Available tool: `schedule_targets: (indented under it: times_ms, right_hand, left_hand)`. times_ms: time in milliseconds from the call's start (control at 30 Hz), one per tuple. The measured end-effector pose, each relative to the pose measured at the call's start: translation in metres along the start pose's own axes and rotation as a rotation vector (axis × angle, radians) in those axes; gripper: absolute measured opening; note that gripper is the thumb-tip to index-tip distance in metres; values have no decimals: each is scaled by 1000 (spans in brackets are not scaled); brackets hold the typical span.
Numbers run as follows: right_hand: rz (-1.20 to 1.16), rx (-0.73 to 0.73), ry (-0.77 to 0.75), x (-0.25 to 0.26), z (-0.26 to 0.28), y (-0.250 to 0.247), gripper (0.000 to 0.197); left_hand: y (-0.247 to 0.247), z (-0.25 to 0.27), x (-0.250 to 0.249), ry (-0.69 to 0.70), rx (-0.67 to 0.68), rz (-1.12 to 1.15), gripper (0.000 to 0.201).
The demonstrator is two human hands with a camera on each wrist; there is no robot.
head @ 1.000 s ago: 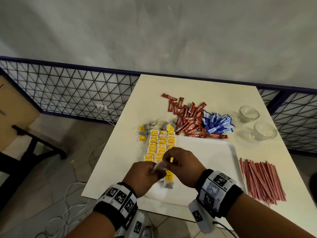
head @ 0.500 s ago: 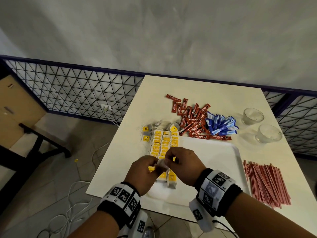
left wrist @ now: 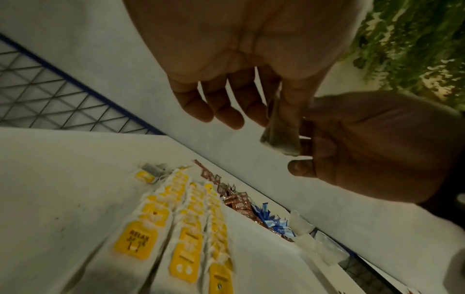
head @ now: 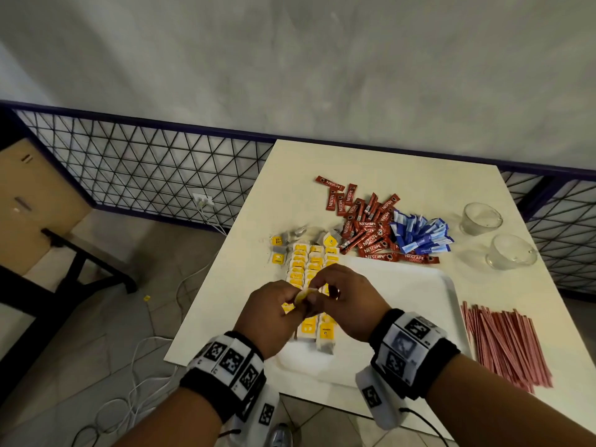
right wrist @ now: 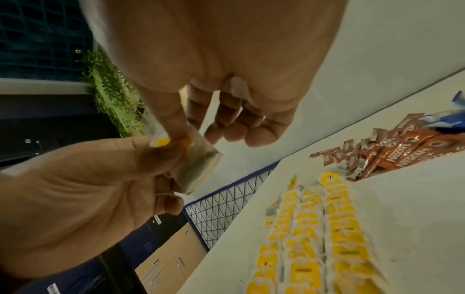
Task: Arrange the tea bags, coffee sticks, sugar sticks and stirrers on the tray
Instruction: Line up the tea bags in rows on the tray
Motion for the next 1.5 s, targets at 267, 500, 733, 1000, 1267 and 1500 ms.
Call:
schedule_targets:
  times_ms: [267, 500, 733, 1000, 1267, 1500]
  right_hand:
    - [104, 18, 220, -59, 16, 17, 7]
    - [281, 163, 308, -99, 41, 45, 13]
    - [308, 169, 291, -101, 42, 59, 23]
    - [375, 223, 249, -102, 39, 67, 25]
    - [373, 224, 227, -104, 39, 67, 25]
    - [361, 241, 190, -97, 36, 57, 31]
  left_hand:
    - [36, 6, 57, -385, 344, -192, 26]
    - [67, 7, 77, -431, 419, -428, 24]
    - [75, 3, 76, -430, 378, -477, 25]
    - [67, 10, 74, -409, 272, -372, 13]
    - [80, 17, 80, -165, 496, -600, 37]
    - [70, 11, 62, -182, 483, -577, 40]
Point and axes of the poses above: each hand's wrist, its own z-axis away from the middle knuckle, its own y-axis out of the palm, x = y × z, the point moved 4 cm from there along -z, towards the middle knuckle, and after that the axes turned 2 degrees about -y, right-handed, at the moved point
